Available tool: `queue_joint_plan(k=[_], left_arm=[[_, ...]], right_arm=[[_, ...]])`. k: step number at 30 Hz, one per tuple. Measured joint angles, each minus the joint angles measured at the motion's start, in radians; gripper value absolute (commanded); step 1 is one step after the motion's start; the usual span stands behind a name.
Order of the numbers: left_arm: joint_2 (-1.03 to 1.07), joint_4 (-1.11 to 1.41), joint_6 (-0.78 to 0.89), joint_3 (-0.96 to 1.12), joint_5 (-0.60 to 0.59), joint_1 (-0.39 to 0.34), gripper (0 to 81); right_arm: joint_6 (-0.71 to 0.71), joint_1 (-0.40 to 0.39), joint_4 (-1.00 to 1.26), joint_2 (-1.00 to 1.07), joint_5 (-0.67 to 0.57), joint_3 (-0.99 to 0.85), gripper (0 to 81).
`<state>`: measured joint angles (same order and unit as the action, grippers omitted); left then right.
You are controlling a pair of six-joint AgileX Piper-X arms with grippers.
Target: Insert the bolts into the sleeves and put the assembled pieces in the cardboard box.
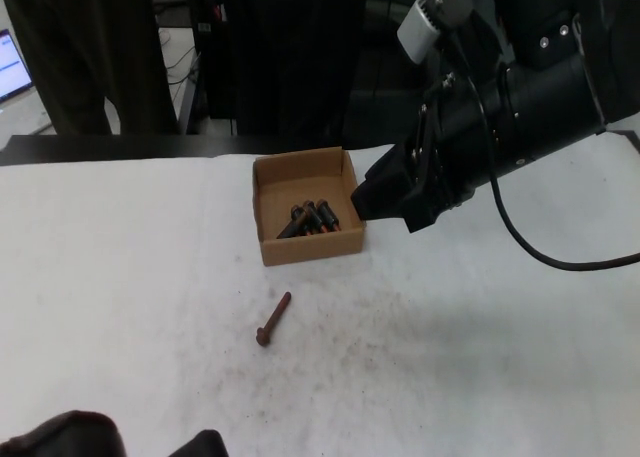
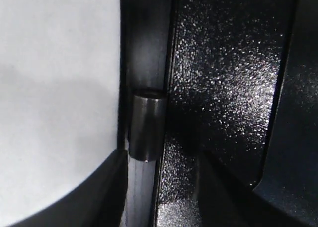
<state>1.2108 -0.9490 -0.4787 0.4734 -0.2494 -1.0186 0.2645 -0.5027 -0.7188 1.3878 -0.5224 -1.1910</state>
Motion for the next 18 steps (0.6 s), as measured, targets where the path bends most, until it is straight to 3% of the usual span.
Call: queue_joint_plan(k=[13,18], left_arm=[[0.008,0.059,0.0,0.0,0.0,0.0,41.3],[0.008,0.064,0.0,0.0,0.0,0.0,27.0]], right_arm=[[-0.002,0.0,0.0,0.0,0.0,0.0,34.6],[-0.002,0.0,0.0,0.0,0.0,0.0,34.4]])
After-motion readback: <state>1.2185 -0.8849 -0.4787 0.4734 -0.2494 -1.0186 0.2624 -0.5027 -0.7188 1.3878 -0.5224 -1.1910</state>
